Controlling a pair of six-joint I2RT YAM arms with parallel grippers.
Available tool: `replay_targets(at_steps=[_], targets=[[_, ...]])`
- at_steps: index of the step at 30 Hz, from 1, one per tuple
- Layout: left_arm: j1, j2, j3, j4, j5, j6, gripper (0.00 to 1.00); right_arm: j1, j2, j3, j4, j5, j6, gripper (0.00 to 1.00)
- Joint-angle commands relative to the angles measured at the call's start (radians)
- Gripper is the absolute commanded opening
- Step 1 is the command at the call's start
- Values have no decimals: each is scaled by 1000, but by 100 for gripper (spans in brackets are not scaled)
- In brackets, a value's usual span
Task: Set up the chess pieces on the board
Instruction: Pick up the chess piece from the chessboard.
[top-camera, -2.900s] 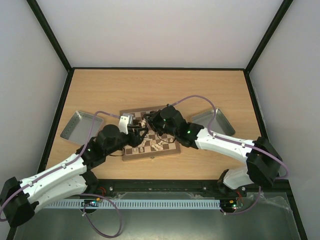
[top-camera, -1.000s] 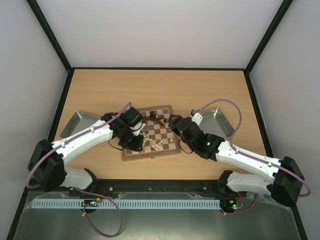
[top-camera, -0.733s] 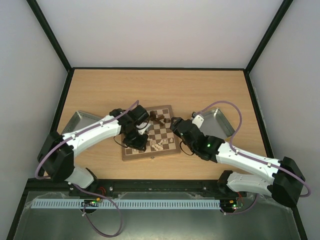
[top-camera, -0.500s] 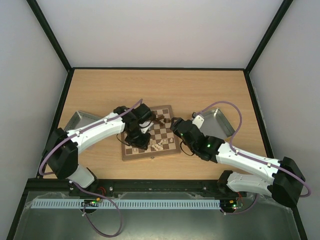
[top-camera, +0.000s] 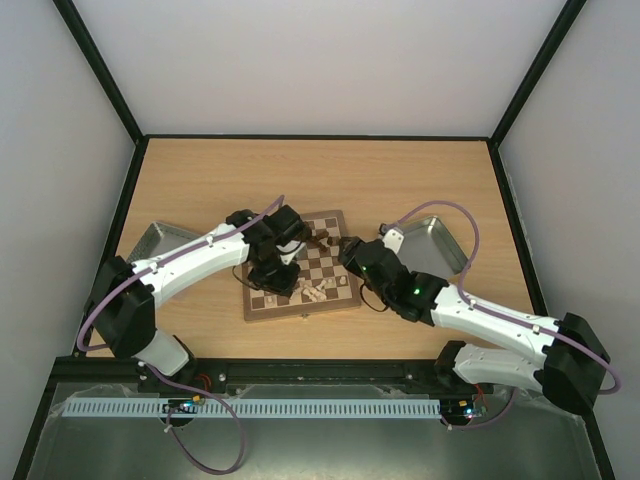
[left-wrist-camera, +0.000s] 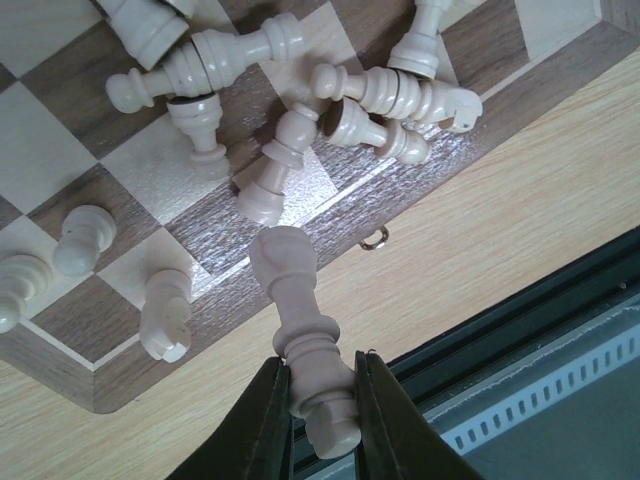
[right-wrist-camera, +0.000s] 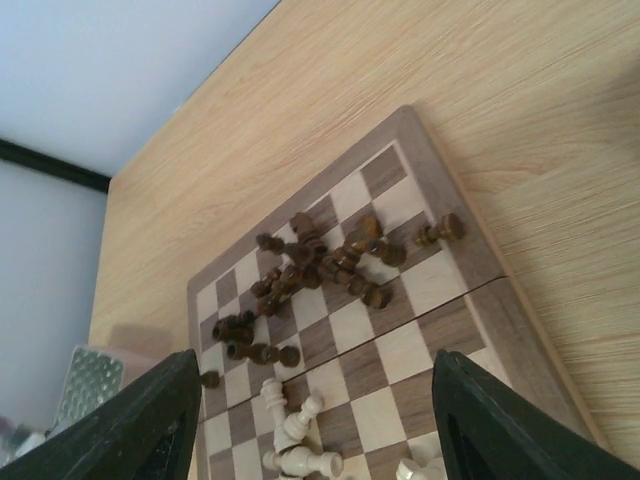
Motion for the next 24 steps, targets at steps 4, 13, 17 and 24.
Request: replay_targets(at_steps=[4, 13, 17, 24], targets=[[32, -62, -24, -9, -47, -24, 12, -3, 134, 70, 59, -269, -199, 56], [123, -164, -97, -2, -45, -18, 12, 113, 384, 208, 14, -383, -210, 44], [188, -241, -142, 7, -35, -10, 12, 148, 469, 279, -44, -381, -217, 40], [264, -340, -229, 33, 8, 16, 12, 199, 563, 366, -176, -324, -216, 39]])
